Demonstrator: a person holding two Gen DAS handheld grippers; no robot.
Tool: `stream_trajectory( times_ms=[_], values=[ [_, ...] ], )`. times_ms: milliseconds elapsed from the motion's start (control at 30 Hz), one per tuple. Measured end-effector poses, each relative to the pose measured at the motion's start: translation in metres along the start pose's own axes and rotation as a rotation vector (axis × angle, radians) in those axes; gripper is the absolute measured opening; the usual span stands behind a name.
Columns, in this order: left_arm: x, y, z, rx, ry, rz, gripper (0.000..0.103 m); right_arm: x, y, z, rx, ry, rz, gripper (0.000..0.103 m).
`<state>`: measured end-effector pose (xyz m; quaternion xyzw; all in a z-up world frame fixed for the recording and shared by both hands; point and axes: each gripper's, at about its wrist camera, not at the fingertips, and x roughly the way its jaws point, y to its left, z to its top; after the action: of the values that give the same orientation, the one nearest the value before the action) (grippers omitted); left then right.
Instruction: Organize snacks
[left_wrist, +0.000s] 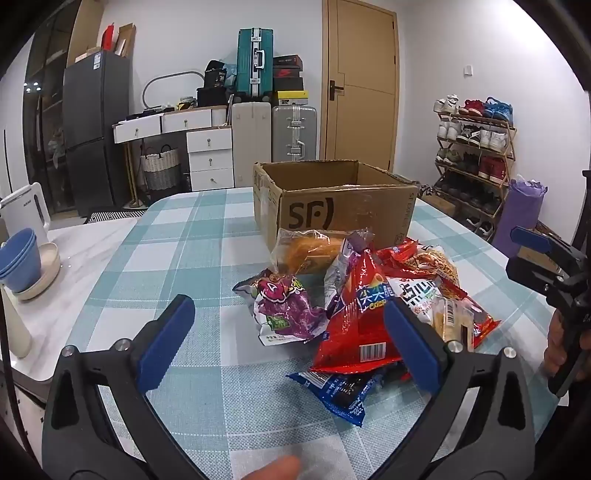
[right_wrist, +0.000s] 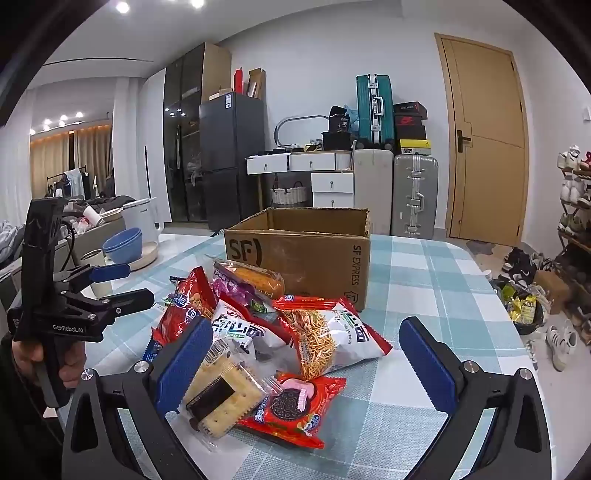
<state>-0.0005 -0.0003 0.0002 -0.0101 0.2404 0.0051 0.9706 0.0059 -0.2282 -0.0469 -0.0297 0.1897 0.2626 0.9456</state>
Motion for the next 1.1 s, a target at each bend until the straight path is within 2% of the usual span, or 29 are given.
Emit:
stream_trajectory(
  times_ms=[633, 1100],
  values=[
    [0.0048, 0.0085, 0.0004, -0.048, 0.025, -0.034, 0.102, -0.0007, 0.0032, 0.0004, -0.005, 0.001, 0.003, 0.103],
    [0.0038, 0.0018, 0.0013, -0.019, 0.021, -0.049, 0.102, 0.0, 0.0041, -0.0007, -0.003, 0.0, 0.001, 0.103]
  ],
)
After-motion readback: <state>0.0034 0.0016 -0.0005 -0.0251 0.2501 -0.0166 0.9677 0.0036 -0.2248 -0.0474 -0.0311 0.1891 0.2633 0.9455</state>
